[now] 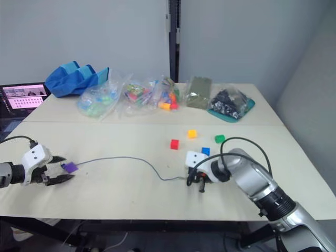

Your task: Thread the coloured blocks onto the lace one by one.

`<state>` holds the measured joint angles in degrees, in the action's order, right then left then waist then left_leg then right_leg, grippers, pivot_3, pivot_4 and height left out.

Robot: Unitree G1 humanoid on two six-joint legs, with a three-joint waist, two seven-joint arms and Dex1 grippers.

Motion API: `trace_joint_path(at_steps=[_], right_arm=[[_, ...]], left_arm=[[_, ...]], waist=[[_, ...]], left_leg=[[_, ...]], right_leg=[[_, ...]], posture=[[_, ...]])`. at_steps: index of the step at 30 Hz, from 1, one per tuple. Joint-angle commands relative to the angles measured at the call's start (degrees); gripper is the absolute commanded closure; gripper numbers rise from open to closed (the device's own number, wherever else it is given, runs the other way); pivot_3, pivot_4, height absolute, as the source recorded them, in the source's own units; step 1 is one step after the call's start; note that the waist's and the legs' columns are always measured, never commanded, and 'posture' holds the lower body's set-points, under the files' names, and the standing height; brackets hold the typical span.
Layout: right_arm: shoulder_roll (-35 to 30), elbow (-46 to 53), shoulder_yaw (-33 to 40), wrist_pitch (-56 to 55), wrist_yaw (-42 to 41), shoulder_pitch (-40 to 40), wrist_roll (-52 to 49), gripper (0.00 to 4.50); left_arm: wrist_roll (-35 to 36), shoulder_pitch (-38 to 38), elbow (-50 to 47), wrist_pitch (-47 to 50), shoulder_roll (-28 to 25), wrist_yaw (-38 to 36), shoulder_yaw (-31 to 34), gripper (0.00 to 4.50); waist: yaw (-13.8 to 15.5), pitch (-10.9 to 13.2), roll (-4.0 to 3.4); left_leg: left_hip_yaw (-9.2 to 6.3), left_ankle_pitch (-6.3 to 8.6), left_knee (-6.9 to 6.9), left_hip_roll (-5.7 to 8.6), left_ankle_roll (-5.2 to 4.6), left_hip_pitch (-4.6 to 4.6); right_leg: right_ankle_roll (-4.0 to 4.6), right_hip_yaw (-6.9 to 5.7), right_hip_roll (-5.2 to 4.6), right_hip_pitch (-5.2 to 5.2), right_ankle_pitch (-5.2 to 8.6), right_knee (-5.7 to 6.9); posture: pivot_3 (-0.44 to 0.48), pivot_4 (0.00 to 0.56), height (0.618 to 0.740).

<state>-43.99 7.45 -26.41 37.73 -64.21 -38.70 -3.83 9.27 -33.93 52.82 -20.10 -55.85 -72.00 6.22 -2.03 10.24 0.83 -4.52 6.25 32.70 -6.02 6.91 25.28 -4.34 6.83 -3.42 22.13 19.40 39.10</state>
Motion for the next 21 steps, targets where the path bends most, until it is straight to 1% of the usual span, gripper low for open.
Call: trace_joint_path(at_steps=[1, 2, 4, 7, 9, 11, 13, 16, 18, 21], right_arm=[[0.1, 0.4, 1.7, -1.0, -0.3, -1.4, 0.4, 4.5], [0.1, 0.3, 1.8, -1.0, -0.4, -1.4, 0.5, 4.5], [0.0, 0.6, 2.0, -0.7, -0.5, -1.4, 0.4, 4.5], [0.0, 1.5, 2.3, 0.1, -0.5, -1.2, 0.1, 4.5], [-0.2, 2.6, 2.1, 0.9, -1.1, -1.2, -0.1, 4.5], [-0.2, 3.4, 1.8, 1.6, -1.7, -1.4, -0.4, 4.5], [-0.4, 4.3, 1.6, 2.2, -2.3, -1.5, -0.6, 4.5], [-1.0, 5.7, 1.3, 3.2, -3.7, -1.5, -0.8, 4.5], [-1.2, 6.0, 1.2, 3.7, -4.2, -1.6, -0.6, 4.5], [-1.8, 7.4, 0.9, 4.6, -4.7, -1.2, -0.2, 4.5]], left_arm=[[2.6, -4.9, -4.1, -4.9, 0.6, -0.9, 2.4, 0.02], [2.9, -5.7, -4.7, -4.7, 1.2, -1.5, 2.4, 0.02], [5.2, -6.9, -9.1, -0.2, 3.7, -4.3, 1.3, 0.02], [7.3, -6.7, -15.4, 4.9, 6.7, -6.9, -0.1, 0.02], [8.4, -6.1, -22.4, 9.3, 12.0, -8.5, -4.2, 0.02], [8.7, -5.5, -27.4, 11.8, 16.6, -9.4, -7.6, 0.02], [8.7, -5.6, -29.1, 12.0, 20.7, -8.9, -9.1, 0.02], [7.6, -5.5, -29.0, 11.0, 26.8, -9.4, -12.8, 0.02], [6.8, -5.4, -28.5, 10.5, 28.6, -9.5, -14.1, 0.02], [5.5, -4.8, -27.0, 10.3, 33.0, -9.2, -17.3, 0.02]], waist=[[0.4, 0.0, 0.04], [0.5, 0.0, 0.04], [0.5, 0.0, 0.04], [0.7, 0.0, 0.04], [0.7, 0.0, 0.04], [0.9, 0.0, 0.04], [1.0, 0.0, 0.06], [0.6, 0.0, 0.06], [0.3, 0.0, 0.06], [-0.1, 0.0, 0.06]], left_leg=[[0.0, -0.01, 0.01, 0.0, 0.02, 0.01], [0.0, -0.01, 0.03, 0.0, 0.02, 0.02], [0.01, -0.01, 0.02, 0.01, 0.02, 0.02], [0.01, -0.01, 0.02, 0.01, 0.02, 0.02], [0.0, -0.01, 0.03, 0.01, 0.01, 0.02], [0.0, -0.02, 0.06, 0.01, 0.01, 0.03], [-0.01, -0.01, 0.12, 0.02, 0.01, 0.04], [-0.02, -0.01, 0.15, 0.02, -0.01, 0.05], [-0.03, -0.01, 0.15, 0.02, -0.02, 0.04], [-0.04, -0.01, 0.17, 0.03, -0.02, 0.04]], right_leg=[[0.0, 0.0, 0.0, 0.0, -0.01, 0.0], [-0.01, 0.01, 0.0, 0.0, -0.01, 0.0], [-0.02, 0.04, 0.0, 0.0, -0.01, -0.01], [-0.02, 0.03, 0.0, -0.01, -0.01, 0.0], [-0.02, 0.03, 0.0, -0.01, -0.01, 0.0], [-0.02, 0.03, 0.0, -0.03, -0.02, 0.01], [-0.03, 0.03, 0.0, -0.06, -0.02, 0.01], [-0.02, 0.04, 0.01, -0.05, -0.03, 0.01], [-0.02, 0.04, 0.02, -0.05, -0.03, 0.03], [-0.02, 0.05, 0.02, -0.06, -0.03, 0.03]], posture=[[0.0, 0.15, 0.74], [0.0, 0.15, 0.74], [0.0, 0.15, 0.74], [0.0, 0.15, 0.74], [0.0, 0.15, 0.74], [0.0, 0.15, 0.74], [0.0, 0.15, 0.74], [0.0, 0.15, 0.74], [0.0, 0.15, 0.74], [0.0, 0.15, 0.74]])
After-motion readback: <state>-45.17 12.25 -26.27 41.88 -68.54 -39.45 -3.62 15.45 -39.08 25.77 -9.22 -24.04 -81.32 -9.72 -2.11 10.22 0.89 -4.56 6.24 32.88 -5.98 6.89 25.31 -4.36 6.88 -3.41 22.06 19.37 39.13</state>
